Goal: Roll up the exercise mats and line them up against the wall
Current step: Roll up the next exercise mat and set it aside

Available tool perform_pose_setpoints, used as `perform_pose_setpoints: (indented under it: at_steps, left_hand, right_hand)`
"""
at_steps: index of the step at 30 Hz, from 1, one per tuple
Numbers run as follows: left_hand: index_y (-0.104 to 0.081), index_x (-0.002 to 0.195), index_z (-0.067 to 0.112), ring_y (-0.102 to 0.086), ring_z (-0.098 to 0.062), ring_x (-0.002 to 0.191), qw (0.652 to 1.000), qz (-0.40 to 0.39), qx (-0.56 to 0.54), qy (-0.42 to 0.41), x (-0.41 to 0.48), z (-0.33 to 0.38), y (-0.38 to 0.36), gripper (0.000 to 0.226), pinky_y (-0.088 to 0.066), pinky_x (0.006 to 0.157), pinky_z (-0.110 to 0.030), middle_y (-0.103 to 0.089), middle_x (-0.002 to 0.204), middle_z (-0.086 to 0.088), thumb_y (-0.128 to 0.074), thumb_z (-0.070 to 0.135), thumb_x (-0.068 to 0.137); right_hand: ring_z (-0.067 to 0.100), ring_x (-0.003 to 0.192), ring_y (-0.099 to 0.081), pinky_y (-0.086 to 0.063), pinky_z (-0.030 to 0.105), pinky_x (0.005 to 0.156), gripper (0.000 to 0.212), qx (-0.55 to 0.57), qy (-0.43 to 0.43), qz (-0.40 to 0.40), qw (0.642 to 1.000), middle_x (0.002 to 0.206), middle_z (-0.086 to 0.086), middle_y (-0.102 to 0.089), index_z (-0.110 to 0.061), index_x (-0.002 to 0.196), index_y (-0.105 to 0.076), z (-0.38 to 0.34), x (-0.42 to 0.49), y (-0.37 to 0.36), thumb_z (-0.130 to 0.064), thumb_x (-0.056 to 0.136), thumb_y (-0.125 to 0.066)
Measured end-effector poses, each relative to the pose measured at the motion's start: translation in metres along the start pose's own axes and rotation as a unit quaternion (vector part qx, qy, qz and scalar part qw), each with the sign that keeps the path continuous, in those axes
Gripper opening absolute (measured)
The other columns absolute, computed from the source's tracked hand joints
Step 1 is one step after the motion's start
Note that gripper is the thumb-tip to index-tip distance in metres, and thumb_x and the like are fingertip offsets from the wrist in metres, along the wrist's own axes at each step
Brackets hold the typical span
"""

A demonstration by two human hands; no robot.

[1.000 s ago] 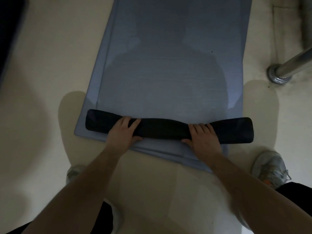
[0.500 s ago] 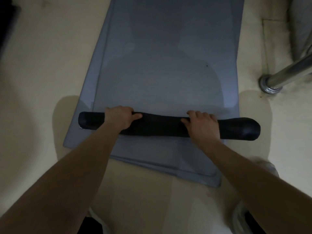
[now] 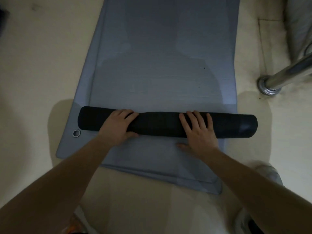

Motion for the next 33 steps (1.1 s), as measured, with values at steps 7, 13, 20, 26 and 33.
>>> perform_pose_setpoints:
  at_steps: [7, 13, 20, 26, 33]
  left_hand:
    - [-0.044, 0.146, 0.021, -0.056, -0.026, 0.119, 0.994, -0.090, -0.051, 0.030, 0.015, 0.004, 0.016, 0.074, -0.042, 0.100, -0.036, -0.057, 0.137, -0.006, -0.065, 0.060, 0.086]
    - [-0.035, 0.146, 0.022, -0.058, -0.027, 0.112, 0.996, -0.081, 0.016, 0.029, -0.036, 0.043, 0.005, 0.097, -0.047, 0.096, -0.041, -0.056, 0.132, -0.005, -0.040, 0.088, 0.075]
    - [-0.050, 0.127, 0.033, -0.060, -0.020, 0.098, 0.972, -0.183, -0.137, 0.060, -0.007, 0.022, 0.007, 0.106, -0.050, 0.084, -0.037, -0.064, 0.118, 0.000, -0.026, 0.105, 0.052]
    - [-0.054, 0.131, 0.033, -0.052, -0.035, 0.117, 0.991, -0.016, -0.029, 0.133, 0.010, 0.016, 0.032, 0.059, -0.040, 0.098, -0.053, -0.054, 0.129, -0.007, -0.053, 0.070, 0.085]
    - [-0.026, 0.155, 0.026, -0.041, -0.037, 0.135, 0.994, -0.025, 0.069, 0.079, 0.014, 0.023, 0.005, 0.119, -0.019, 0.114, -0.062, -0.044, 0.147, -0.011, -0.059, 0.088, 0.060]
  right_hand:
    - [0.036, 0.128, -0.047, -0.032, 0.050, 0.112, 0.091, 0.020, 0.028, -0.108, 0.994, 0.139, 0.014, -0.048, -0.025, 0.154, -0.025, 0.010, 0.032, 0.009, -0.069, 0.083, -0.062]
    - [0.027, 0.118, -0.058, -0.046, 0.037, 0.097, 0.079, 0.129, 0.079, -0.289, 0.945, 0.132, 0.004, -0.062, -0.028, 0.143, -0.048, 0.012, 0.005, 0.001, -0.064, 0.078, -0.074]
    - [0.031, 0.133, -0.044, -0.027, 0.049, 0.117, 0.101, 0.104, 0.016, -0.150, 0.983, 0.147, 0.007, -0.044, -0.029, 0.156, -0.024, 0.031, -0.005, 0.013, -0.079, 0.076, -0.060]
    - [0.032, 0.132, -0.042, -0.029, 0.051, 0.114, 0.103, 0.027, 0.055, -0.114, 0.992, 0.145, 0.007, -0.042, -0.034, 0.157, -0.012, 0.041, 0.005, 0.006, -0.081, 0.077, -0.055]
    - [0.034, 0.128, -0.044, -0.029, 0.054, 0.112, 0.084, 0.016, 0.054, -0.045, 0.997, 0.139, 0.009, -0.045, -0.031, 0.144, -0.038, 0.056, 0.040, 0.035, -0.082, 0.079, -0.046]
Point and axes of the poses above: each hand's wrist, its own x-axis towards the middle knuckle, its own y-axis out of the back of the hand, z = x × y, the point moved 10 cm from there along x, towards the middle knuckle
